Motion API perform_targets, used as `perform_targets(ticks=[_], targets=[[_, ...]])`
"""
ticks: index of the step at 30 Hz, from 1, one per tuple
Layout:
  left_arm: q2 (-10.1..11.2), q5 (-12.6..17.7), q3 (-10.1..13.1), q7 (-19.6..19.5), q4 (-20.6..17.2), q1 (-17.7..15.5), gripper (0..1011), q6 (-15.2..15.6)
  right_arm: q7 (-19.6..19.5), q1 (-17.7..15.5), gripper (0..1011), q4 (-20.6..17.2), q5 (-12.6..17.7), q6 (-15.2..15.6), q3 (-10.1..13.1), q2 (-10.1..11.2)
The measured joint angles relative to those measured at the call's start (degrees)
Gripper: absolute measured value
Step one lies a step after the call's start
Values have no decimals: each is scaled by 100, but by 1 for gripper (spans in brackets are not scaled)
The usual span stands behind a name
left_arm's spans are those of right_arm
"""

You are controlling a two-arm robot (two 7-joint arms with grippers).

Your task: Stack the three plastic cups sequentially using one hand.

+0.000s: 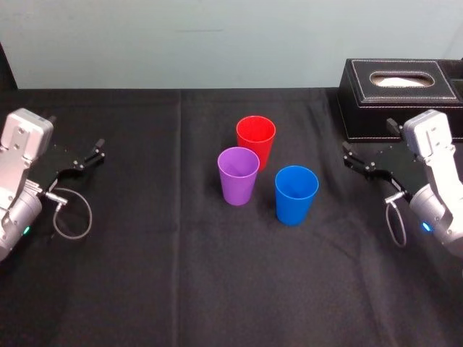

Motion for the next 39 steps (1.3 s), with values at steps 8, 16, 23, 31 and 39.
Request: perform_targets(ticks=[8,16,23,31,39], targets=[[0,0,0,0,0,0,1005,0,247,-251,1004,-239,205,-30,254,38],[0,0,0,0,0,0,1005,0,708,-754,1004,-635,737,-31,563,251],[0,0,0,0,0,0,1005,0,1415,-1526,1004,-1134,1416,-218,914,576],[0,0,0,0,0,0,1005,0,1901,-2008,1004,-1337,1662,-351,996,657],[0,0,0,0,0,0,1005,0,2118,-2104,1004,-1412,1574,-404,927,541]])
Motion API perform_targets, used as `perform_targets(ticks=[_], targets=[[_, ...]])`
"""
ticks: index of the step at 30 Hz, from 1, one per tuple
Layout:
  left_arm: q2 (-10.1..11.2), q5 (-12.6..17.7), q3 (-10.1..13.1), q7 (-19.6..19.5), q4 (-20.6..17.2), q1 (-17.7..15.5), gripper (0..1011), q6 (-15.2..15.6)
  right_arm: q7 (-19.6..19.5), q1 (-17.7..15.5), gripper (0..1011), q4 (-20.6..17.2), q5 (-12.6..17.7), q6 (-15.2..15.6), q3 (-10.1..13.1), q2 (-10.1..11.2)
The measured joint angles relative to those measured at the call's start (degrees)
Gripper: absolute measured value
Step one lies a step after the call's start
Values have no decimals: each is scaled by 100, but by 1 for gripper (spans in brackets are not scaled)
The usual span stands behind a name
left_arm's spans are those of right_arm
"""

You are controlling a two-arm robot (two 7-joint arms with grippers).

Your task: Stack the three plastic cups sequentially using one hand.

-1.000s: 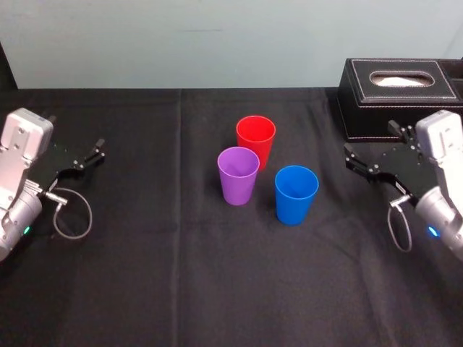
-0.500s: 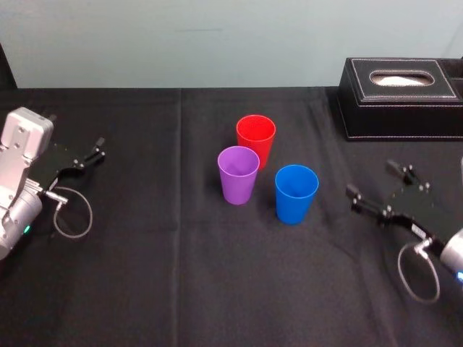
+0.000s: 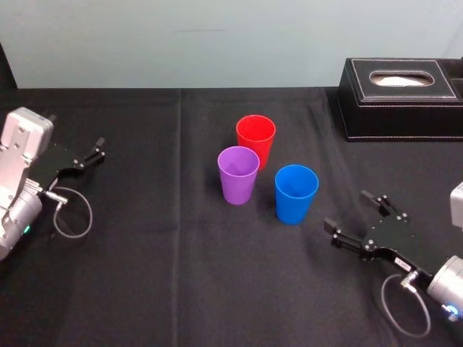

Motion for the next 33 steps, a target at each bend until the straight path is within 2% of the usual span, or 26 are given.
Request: perform_targets(ticks=[9,16,25,33], targets=[[0,0,0,0,0,0,1004,0,97,64,1004,-27,-364,-72,-134,-165],[0,0,0,0,0,0,1005,0,100,360,1004,285,-692,-192,-263,-524],[0,0,0,0,0,0,1005,0,145,641,1004,644,-847,-232,-312,-866],[0,0,0,0,0,0,1005,0,208,893,1004,808,-887,-36,-300,-1126]])
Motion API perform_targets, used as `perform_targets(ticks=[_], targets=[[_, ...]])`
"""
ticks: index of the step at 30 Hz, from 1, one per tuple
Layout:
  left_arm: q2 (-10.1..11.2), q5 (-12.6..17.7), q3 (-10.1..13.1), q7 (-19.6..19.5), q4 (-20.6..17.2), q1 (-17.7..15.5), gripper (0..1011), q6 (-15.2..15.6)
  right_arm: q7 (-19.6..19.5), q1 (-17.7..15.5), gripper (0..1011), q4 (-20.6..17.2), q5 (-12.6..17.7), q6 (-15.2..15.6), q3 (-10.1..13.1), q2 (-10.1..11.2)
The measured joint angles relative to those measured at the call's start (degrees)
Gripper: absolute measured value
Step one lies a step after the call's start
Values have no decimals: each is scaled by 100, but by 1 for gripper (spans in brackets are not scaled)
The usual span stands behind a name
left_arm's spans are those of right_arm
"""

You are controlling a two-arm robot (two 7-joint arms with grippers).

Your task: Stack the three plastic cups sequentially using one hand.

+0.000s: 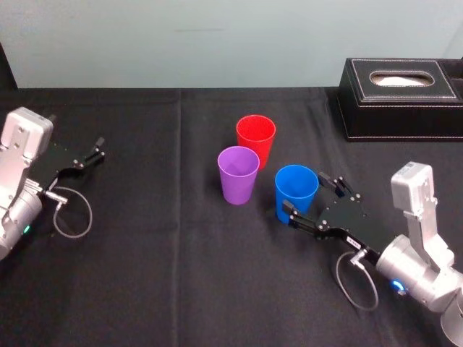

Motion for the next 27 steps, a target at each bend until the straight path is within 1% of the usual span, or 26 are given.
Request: perform_targets(ticks=[5,7,11,19,27], targets=[[0,0,0,0,0,0,1005,0,73,151,1004,93,-13,159,16,-129],[0,0,0,0,0,0,1005,0,79,169,1004,103,-20,176,18,-146],[0,0,0,0,0,0,1005,0,119,258,1004,165,-109,249,26,-239],[0,0,0,0,0,0,1005,0,126,365,1004,289,-290,280,41,-379],[0,0,0,0,0,0,1005,0,128,428,1004,419,-431,272,110,-508]])
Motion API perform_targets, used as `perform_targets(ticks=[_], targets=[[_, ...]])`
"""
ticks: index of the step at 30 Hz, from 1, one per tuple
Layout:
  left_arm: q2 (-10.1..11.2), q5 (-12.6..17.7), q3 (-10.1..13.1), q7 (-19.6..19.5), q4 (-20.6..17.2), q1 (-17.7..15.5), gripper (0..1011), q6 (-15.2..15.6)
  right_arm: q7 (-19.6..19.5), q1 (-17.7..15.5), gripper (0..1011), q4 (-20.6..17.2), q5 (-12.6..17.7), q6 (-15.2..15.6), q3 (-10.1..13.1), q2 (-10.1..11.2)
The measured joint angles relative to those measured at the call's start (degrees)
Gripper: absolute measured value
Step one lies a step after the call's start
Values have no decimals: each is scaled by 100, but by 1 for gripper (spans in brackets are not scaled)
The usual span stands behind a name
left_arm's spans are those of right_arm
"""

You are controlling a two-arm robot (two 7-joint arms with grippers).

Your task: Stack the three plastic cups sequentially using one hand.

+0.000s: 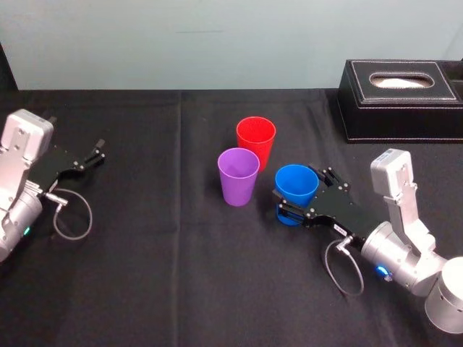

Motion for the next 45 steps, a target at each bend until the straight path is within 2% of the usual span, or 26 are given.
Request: perform_targets(ticks=[15,33,35,43,45], targets=[[0,0,0,0,0,0,1005,0,205,-31,1004,23,106,12,82,-129],[0,0,0,0,0,0,1004,0,182,-32,1002,35,46,-7,85,-150],[0,0,0,0,0,0,1005,0,182,-34,982,35,48,-8,85,-149],[0,0,0,0,0,0,1005,0,177,-34,799,34,56,-11,85,-146],[0,0,0,0,0,0,1005,0,177,-34,790,33,57,-11,85,-145]])
